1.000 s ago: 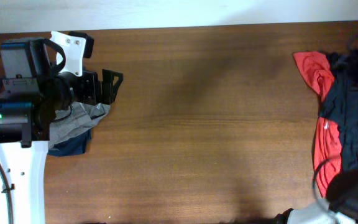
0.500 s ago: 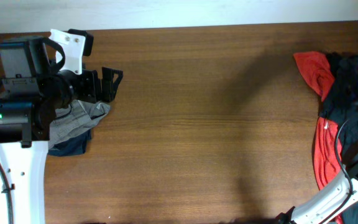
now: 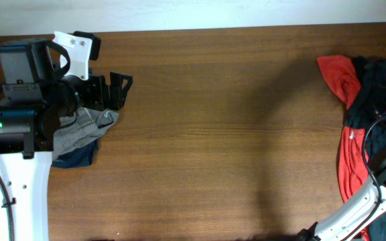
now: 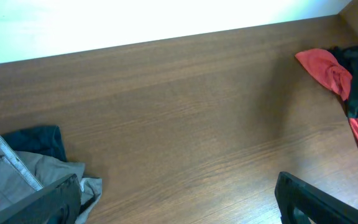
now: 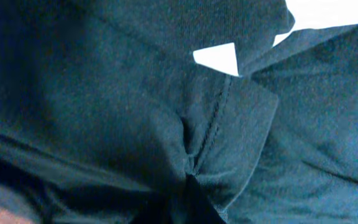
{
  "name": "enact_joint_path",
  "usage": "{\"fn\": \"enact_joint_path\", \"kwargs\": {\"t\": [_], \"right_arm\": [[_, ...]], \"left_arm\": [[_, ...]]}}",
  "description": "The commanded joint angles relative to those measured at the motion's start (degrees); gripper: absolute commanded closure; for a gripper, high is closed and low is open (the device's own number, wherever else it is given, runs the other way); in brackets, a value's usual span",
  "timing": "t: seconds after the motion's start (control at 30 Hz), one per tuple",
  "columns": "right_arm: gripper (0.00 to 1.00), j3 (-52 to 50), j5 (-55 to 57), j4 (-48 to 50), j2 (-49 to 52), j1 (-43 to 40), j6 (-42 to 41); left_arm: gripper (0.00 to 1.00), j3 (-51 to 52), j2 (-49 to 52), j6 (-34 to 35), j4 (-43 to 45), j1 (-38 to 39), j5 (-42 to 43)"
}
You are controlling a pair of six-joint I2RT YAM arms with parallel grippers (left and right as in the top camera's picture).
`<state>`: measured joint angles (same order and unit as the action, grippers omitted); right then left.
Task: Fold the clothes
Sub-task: 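Reach the right gripper into the right clothing pile and grasp the dark green garment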
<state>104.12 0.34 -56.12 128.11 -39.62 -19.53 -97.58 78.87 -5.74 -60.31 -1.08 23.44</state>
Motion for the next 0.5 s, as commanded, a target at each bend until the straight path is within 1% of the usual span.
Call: {"fn": "enact_joint_path", "kwargs": {"t": [0.0, 0.13, 0.17, 0.3, 0.47], "right_arm": [[0.92, 3.63, -4.87, -1.05, -7.58, 0.26, 0.63], [0.92, 7.15, -13.79, -1.97, -15.67, 0.37, 2.78], [0.92, 8.09, -16.63, -2.16, -19.52, 0.83, 2.78], [0.92, 8.33, -18.08, -2.19, -25.90, 3.17, 3.02], [0.92, 8.33, -19.19, -2.08, -30.95, 9.38, 5.90]], "left_arm": [[0.01, -0.98, 0.20, 0.13, 0.04, 0.20, 1.25], [0.01, -0.98, 0.20, 0.11, 0.07, 0.20, 1.22], [0.01, -0.98, 0.20, 0.11, 0.07, 0.20, 1.22], [0.01, -0.98, 0.20, 0.11, 0.07, 0.20, 1.22], [0.01, -0.98, 0.20, 0.11, 0.04, 0.20, 1.22]]}}
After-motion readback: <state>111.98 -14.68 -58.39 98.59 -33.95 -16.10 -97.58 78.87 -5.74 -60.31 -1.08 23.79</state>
